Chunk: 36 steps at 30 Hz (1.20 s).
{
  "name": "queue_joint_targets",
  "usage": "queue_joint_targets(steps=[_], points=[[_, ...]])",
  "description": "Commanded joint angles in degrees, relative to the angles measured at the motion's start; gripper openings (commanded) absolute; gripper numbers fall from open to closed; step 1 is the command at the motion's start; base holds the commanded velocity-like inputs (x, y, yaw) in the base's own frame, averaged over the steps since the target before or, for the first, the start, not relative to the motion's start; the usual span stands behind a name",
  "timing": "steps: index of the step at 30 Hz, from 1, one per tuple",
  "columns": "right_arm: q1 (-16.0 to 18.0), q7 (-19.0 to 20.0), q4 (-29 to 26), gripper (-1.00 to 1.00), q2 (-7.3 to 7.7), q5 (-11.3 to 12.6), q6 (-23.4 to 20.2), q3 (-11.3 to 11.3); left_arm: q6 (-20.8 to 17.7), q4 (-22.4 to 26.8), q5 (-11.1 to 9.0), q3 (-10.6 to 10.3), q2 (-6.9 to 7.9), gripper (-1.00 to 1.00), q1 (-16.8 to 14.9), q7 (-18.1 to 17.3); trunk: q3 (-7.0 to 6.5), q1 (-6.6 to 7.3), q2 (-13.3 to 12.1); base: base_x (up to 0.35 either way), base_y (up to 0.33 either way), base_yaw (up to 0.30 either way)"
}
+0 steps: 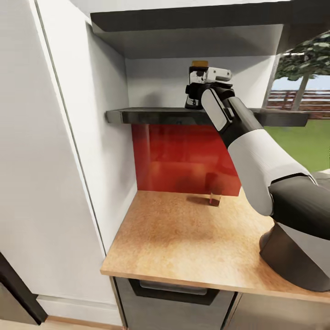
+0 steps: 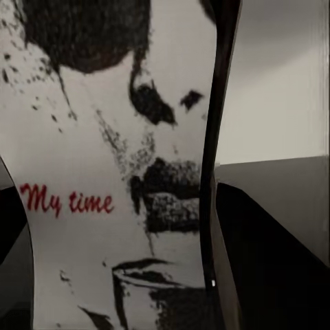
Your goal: Set up a coffee station on the kitchen countertop: keep the coffee maker on the countertop, move the bottle of coffee from the kitchen shelf to the counter next to the coffee maker, place a paper coffee filter on top of the coffee maker, put the saucer next to the coffee maker with the coffee cup on the saucer, and place the electric kettle next to the coffee maker.
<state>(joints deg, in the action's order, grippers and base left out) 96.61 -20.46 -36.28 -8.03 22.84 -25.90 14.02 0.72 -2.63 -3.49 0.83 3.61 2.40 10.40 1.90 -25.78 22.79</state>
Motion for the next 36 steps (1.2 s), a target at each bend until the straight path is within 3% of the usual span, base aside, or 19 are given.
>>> queue_joint_targets(steps=[1,5,13,14,27,30,32,36], points=[[0.07,-0.63,-0.13,-1.00,0.04,0.62,-0.12,0.31,0.07,0.00,-0.35,0.05,0.00,1.00,-0.02,0.06,0.12,0.00,0.13,-0.336,0.000,0.000],[0.07,-0.54,-0.64,-1.00,0.03,0.69,-0.12,0.25,0.07,0.00,-0.38,0.05,0.00,1.00,-0.02,0.06,0.12,0.00,0.13,-0.336,0.000,0.000],[0.07,-0.26,-6.72,-1.00,-0.04,1.04,-0.24,0.28,0.07,0.07,-0.38,0.05,0.08,1.00,-0.02,0.09,0.12,0.00,0.13,-0.304,0.000,0.000],[0.07,1.23,-6.94,-1.00,-0.05,1.06,-0.28,0.28,0.07,0.08,-0.38,0.05,0.08,1.00,-0.02,0.09,0.12,0.00,0.13,-0.059,0.000,0.000],[0.07,29.61,-8.08,-1.00,0.06,1.69,-1.62,0.05,0.13,0.03,-0.38,0.05,0.17,1.00,-0.02,0.10,0.12,0.00,0.13,-0.004,0.000,0.000],[0.07,40.94,-8.05,-1.00,0.34,4.09,-4.11,0.04,0.20,0.00,-0.38,0.05,0.17,1.00,-0.02,0.10,0.12,0.00,0.13,0.000,0.000,0.000],[0.07,46.47,-7.89,-1.00,0.43,4.60,-4.63,0.04,0.29,0.00,-0.38,0.05,0.17,1.00,-0.02,0.08,0.12,0.00,0.13,0.000,0.000,0.000],[-0.85,54.40,-7.60,-1.00,0.54,4.92,-4.91,0.00,0.35,0.03,-0.38,0.05,0.17,1.00,-0.02,0.10,0.12,0.00,0.13,0.000,0.000,0.000]])
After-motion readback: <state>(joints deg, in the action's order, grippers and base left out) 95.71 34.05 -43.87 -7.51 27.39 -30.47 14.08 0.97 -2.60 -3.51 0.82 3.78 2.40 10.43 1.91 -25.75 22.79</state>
